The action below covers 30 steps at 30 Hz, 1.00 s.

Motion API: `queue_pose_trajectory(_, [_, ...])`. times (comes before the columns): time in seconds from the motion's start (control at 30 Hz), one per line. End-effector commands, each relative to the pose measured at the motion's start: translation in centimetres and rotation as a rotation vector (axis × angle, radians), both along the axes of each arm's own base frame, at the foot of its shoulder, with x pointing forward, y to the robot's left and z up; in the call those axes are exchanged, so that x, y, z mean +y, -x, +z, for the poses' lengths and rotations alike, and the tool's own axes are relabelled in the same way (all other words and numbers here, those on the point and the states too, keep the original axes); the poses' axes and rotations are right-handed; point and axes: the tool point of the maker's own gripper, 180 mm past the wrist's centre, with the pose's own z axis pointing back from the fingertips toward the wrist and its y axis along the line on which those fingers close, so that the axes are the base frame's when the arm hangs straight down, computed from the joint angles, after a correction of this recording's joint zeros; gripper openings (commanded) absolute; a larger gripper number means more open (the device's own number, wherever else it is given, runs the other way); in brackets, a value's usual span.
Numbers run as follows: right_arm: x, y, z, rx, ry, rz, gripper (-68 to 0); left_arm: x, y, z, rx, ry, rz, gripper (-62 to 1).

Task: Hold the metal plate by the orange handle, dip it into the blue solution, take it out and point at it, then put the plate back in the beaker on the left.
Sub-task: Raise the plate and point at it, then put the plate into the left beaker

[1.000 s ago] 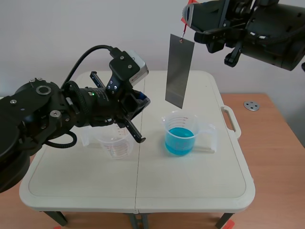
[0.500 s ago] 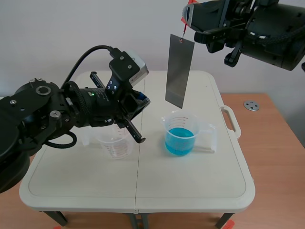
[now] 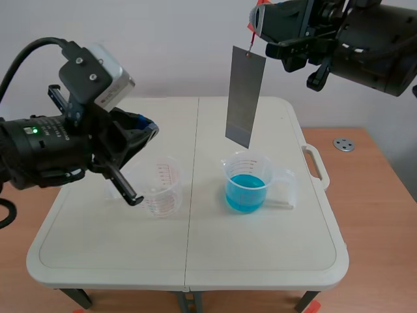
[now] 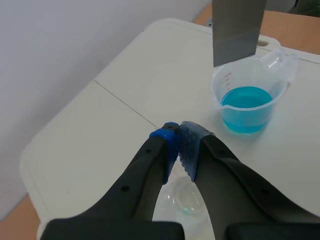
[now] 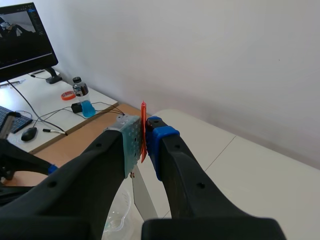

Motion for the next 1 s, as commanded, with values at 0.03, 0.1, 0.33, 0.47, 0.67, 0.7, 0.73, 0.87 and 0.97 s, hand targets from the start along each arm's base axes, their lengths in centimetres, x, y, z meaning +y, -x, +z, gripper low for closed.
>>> queue_pose_trajectory(0.03, [0.2,0.3,1.7,-0.057,-0.011,0.015,-66.2,1.3,1.2,0.3,-0.006,0.011,0.022,-58.4])
queue_pose_trajectory(0.1, [0.2,0.3,1.7,-0.057,-0.011,0.016,-66.2,2.3,2.3,0.4,-0.004,0.011,0.039,-58.4])
queue_pose_trajectory(0.33, [0.2,0.3,2.0,-0.067,-0.017,0.015,-66.2,5.8,5.8,0.6,0.008,0.015,0.116,-58.4])
queue_pose_trajectory(0.47, [0.4,0.1,2.7,-0.087,-0.017,0.023,-66.2,7.3,8.1,0.4,0.035,0.001,0.143,-58.4])
queue_pose_trajectory(0.67, [2.1,0.1,4.3,-0.134,-0.012,0.074,-66.2,9.3,10.7,0.0,0.067,-0.016,0.168,-58.4])
queue_pose_trajectory(0.7, [2.5,0.2,4.5,-0.142,-0.01,0.085,-66.2,9.7,11.1,-0.1,0.075,-0.023,0.173,-58.4])
queue_pose_trajectory(0.73, [2.9,0.2,4.8,-0.152,-0.009,0.097,-66.2,10.0,11.4,-0.2,0.08,-0.028,0.177,-58.4])
queue_pose_trajectory(0.87, [4.6,0.5,5.7,-0.182,0.007,0.143,-66.2,11.1,12.7,-0.7,0.114,-0.056,0.193,-58.4])
queue_pose_trajectory(0.97, [5.9,0.8,6.0,-0.2,0.021,0.179,-66.2,11.6,13.7,-1.2,0.143,-0.07,0.199,-58.3])
